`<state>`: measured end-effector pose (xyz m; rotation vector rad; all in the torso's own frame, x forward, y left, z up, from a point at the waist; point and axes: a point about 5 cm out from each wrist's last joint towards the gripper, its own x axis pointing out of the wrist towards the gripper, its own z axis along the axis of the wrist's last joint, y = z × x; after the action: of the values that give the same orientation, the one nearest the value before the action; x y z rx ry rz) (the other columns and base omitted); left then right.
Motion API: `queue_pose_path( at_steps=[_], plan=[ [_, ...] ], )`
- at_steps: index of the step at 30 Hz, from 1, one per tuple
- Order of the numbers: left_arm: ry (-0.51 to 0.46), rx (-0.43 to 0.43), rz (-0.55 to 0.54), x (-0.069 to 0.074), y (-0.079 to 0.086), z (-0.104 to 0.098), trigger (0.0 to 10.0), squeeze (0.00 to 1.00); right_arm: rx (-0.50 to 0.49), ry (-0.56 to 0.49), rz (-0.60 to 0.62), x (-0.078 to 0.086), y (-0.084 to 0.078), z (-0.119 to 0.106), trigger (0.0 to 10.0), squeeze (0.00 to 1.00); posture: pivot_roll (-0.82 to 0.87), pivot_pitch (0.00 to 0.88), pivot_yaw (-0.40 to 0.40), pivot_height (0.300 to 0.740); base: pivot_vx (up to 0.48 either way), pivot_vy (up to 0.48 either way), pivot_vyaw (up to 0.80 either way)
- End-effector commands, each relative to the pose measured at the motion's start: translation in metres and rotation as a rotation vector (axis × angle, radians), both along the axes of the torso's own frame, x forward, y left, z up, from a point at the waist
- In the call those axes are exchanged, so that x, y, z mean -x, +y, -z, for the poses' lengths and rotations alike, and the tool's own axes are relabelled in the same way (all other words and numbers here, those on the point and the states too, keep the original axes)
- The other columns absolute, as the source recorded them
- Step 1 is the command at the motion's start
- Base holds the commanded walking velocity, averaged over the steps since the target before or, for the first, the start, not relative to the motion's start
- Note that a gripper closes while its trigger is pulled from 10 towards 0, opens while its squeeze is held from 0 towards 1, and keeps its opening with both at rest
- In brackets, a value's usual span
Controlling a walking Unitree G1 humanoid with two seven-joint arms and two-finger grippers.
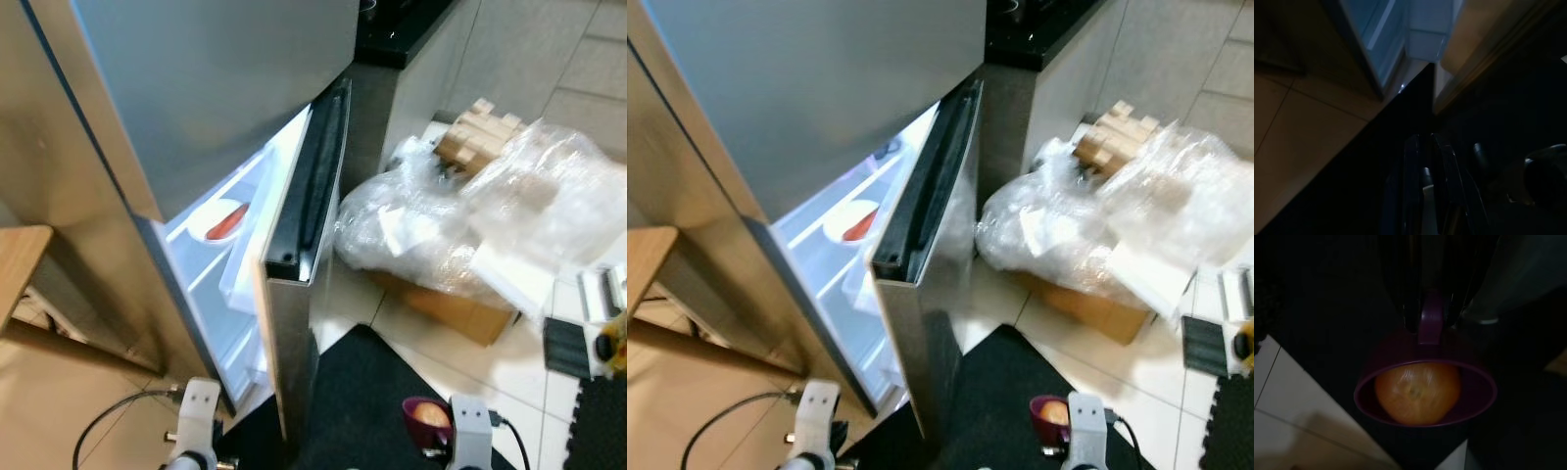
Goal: Restocking fridge
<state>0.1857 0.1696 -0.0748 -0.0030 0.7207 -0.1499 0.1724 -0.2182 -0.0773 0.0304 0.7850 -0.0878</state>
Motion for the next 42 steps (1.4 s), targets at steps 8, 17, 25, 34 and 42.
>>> queue_pose_path(
  at_steps=[8,17,25,34,42],
  plan=[
    [0.02,-0.008,-0.002,0.006,0.002,0.003,10.0,0.0,-0.007,0.028,-0.011,0.008,0.005,0.005,10.0,0.0,-0.18,0.12,0.044,0.74,0.0,0.0,0.0],
    [0.014,-0.004,-0.028,0.006,0.004,0.003,10.0,0.0,-0.001,0.033,-0.006,0.006,0.0,0.003,10.0,0.0,-0.18,0.122,0.043,0.74,0.0,-0.213,0.0],
    [-0.116,-0.031,-0.068,-0.019,0.014,-0.014,10.0,0.0,0.005,0.032,-0.003,0.008,-0.003,0.003,10.0,0.0,-0.18,0.126,0.044,0.74,0.0,0.0,0.0],
    [-0.436,0.094,0.009,-0.081,0.005,-0.069,10.0,0.0,0.004,0.015,-0.017,0.004,0.005,0.003,10.0,0.0,-0.18,0.131,0.037,0.74,0.0,0.0,0.0],
    [-0.509,0.105,0.233,-0.101,-0.023,-0.089,10.0,0.0,0.005,0.006,-0.006,0.007,-0.003,0.002,10.0,0.0,-0.19,0.135,0.045,0.74,0.0,-0.12,0.0]
  ],
)
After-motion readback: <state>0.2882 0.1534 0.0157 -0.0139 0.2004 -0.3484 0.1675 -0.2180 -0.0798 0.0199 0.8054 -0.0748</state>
